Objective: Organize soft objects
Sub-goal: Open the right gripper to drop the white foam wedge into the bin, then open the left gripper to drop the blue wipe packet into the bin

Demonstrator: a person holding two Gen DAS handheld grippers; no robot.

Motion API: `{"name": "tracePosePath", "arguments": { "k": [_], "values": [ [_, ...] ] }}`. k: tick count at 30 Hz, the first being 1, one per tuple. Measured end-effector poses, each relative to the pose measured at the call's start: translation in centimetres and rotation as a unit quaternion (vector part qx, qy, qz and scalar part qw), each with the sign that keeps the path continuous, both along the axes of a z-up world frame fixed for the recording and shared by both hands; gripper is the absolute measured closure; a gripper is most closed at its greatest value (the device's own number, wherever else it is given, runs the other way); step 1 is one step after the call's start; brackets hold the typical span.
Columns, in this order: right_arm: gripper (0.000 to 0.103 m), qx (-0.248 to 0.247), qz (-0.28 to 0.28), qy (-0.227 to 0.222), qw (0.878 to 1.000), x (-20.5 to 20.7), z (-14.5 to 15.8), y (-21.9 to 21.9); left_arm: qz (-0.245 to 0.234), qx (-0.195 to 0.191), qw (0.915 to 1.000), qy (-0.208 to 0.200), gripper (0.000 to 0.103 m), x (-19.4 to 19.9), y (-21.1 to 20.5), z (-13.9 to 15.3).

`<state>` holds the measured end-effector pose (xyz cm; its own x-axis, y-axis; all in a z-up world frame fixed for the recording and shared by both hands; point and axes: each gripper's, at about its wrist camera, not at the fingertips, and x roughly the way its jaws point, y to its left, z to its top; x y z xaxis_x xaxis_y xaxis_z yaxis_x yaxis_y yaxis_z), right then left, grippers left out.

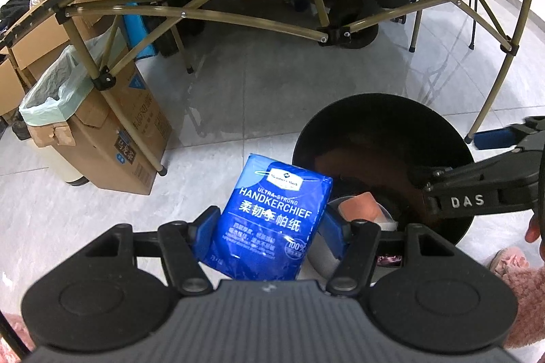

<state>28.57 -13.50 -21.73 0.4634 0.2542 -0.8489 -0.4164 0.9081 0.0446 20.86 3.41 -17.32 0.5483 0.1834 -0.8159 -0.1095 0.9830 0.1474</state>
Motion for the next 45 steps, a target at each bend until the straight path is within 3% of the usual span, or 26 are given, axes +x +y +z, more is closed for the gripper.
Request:
{"name": "tracePosePath", "arguments": {
  "k": [18,32,40,43,45],
  "values": [
    [0.0,0.001,-0.002,0.006,1.0,-0.9,1.2,-1.1,-0.004,0.003,0.9999,-0.015,0.039,0.8,-0.6,0.8],
    [0.0,-0.006,-0.105,0.003,0.994,-0.9,2.7,-8.3,-0.06,-0.023,0.9979,-0.009,0.039,4.1,-4.8,-0.1],
    [0.0,-0.027,-0.127,-0.009,0.992,-0.1,3.2,-9.6,-0.083,-0.023,0.9962,0.012,0.039,5.7,-6.8,-2.0],
    [0.0,-0.033,-0.128,-0.008,0.991,0.0,3.1,-9.6,-0.085,-0.019,0.9962,0.01,0.035,5.9,-7.0,-2.4],
    [0.0,-0.038,-0.129,-0.008,0.991,0.1,3.1,-9.7,-0.086,-0.01,0.9963,0.005,0.022,5.9,-7.1,-2.5]
  ]
}}
